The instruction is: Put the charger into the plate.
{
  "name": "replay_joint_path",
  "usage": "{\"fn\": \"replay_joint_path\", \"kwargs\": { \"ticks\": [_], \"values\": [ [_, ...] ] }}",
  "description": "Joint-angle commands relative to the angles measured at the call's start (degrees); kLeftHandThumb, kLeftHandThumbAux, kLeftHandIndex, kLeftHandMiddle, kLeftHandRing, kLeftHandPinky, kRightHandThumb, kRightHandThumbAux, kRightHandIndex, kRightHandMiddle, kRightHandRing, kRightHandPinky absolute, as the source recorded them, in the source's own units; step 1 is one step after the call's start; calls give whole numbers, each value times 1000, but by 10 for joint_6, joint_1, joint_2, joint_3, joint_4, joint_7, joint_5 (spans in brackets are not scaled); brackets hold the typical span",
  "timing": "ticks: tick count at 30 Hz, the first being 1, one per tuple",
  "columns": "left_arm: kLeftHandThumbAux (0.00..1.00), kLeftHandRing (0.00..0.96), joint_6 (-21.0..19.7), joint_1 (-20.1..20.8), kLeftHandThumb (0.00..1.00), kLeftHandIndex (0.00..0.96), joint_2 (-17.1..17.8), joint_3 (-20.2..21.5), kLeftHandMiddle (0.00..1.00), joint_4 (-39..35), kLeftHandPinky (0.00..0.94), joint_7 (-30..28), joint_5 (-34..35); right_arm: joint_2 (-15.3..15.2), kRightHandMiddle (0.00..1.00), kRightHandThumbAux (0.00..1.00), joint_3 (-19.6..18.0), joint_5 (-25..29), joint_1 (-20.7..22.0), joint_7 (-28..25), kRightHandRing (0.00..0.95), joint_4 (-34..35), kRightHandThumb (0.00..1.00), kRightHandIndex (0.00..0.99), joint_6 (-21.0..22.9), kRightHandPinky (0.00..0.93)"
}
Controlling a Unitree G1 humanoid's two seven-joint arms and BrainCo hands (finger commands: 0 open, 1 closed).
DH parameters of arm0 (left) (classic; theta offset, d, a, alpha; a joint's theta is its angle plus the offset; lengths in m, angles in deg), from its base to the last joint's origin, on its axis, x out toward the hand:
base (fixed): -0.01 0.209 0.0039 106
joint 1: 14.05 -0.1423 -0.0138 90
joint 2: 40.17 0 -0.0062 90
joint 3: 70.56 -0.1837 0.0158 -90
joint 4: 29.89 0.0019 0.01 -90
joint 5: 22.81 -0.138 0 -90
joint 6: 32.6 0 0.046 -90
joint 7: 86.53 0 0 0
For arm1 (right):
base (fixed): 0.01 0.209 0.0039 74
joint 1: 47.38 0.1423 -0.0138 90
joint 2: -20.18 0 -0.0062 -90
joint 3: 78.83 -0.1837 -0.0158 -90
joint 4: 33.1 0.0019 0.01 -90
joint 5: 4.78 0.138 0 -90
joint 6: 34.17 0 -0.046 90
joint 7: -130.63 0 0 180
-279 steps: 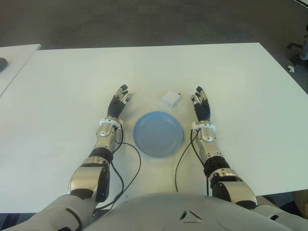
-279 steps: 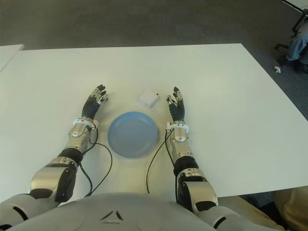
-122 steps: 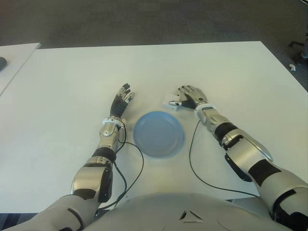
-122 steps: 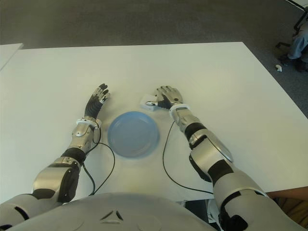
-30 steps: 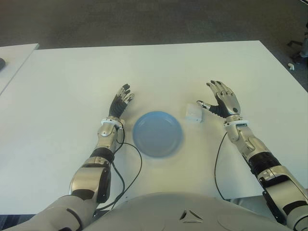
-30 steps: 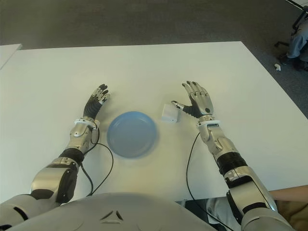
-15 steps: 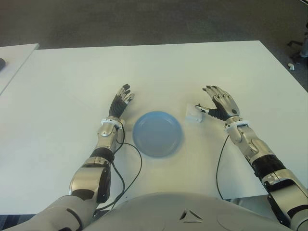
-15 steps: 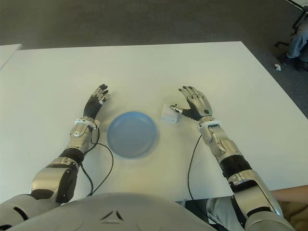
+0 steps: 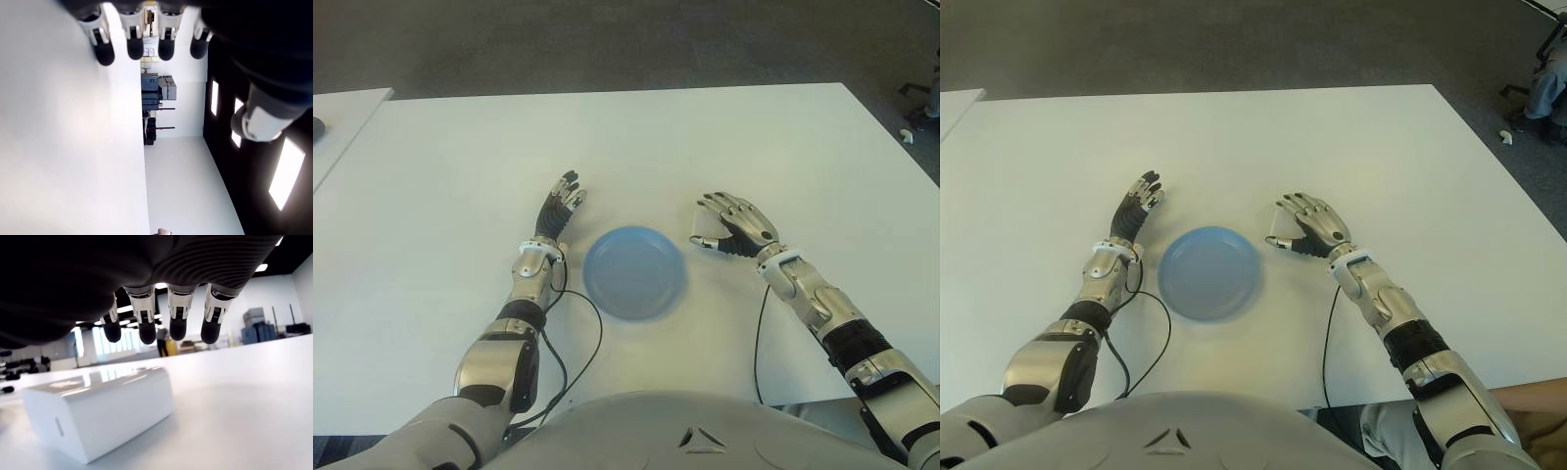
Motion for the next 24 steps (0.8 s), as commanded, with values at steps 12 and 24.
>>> {"fn": "replay_joint_path", "kwargs": {
  "ticks": [12,24],
  "values": [
    [560,0,-102,-62,38,0,-14,-16,0,64,31,6,-23,-16,0,73,47,-32,23,-102,0,-10,250,0,-53,0],
    [550,0,-102,-61,43,0,-15,-13,0,65,25,-5,-17,-3,0,74,84,-54,64,-126,0,-57,267,0,-73,0]
  ]
}}
